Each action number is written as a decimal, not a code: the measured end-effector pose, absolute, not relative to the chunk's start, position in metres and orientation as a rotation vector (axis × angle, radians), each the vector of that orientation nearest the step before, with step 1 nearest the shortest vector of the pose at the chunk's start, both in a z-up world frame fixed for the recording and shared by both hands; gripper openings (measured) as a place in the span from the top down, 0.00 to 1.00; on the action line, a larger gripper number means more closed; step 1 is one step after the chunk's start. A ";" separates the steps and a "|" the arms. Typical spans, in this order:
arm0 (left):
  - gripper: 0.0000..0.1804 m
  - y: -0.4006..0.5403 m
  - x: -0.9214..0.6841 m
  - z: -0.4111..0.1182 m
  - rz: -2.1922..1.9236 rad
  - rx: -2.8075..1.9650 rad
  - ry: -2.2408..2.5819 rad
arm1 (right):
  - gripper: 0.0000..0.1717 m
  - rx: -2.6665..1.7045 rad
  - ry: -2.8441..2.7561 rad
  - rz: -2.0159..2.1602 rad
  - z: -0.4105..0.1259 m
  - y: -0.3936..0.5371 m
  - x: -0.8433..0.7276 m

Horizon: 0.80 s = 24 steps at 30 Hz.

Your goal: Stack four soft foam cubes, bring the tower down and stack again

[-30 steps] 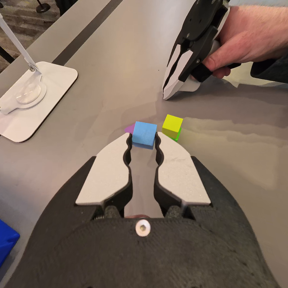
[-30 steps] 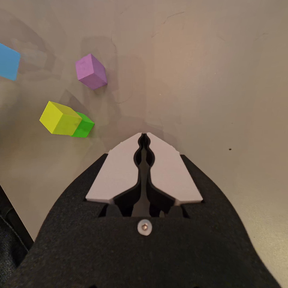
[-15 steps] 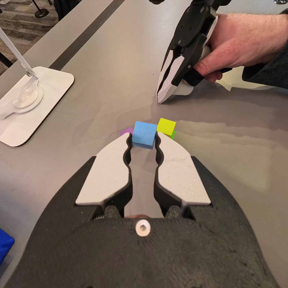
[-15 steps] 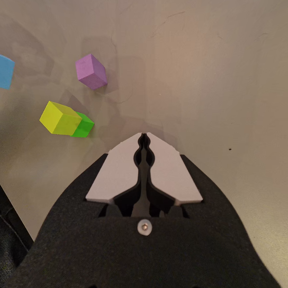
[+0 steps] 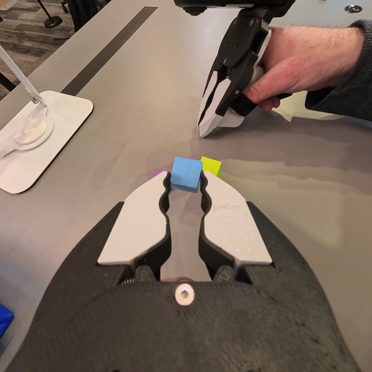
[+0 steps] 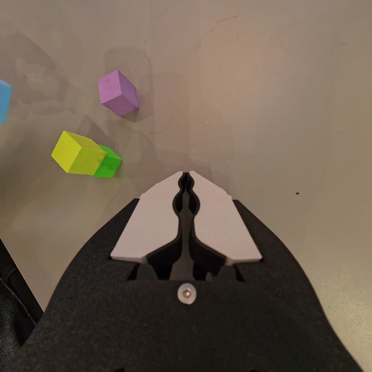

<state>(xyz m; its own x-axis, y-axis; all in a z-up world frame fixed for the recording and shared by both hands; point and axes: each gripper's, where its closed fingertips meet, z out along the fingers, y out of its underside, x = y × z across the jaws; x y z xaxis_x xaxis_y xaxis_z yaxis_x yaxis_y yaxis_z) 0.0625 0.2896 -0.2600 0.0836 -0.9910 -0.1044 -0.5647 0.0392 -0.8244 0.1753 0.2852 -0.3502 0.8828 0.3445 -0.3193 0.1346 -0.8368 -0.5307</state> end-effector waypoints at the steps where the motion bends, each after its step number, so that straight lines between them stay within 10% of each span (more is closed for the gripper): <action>1: 0.85 0.289 0.063 -0.260 -0.724 -1.618 1.574 | 1.00 -2.541 -0.347 0.558 -0.350 0.285 0.175; 24: 0.85 0.281 0.069 -0.259 -0.754 -1.603 1.576 | 1.00 -2.540 -0.345 0.567 -0.350 0.285 0.175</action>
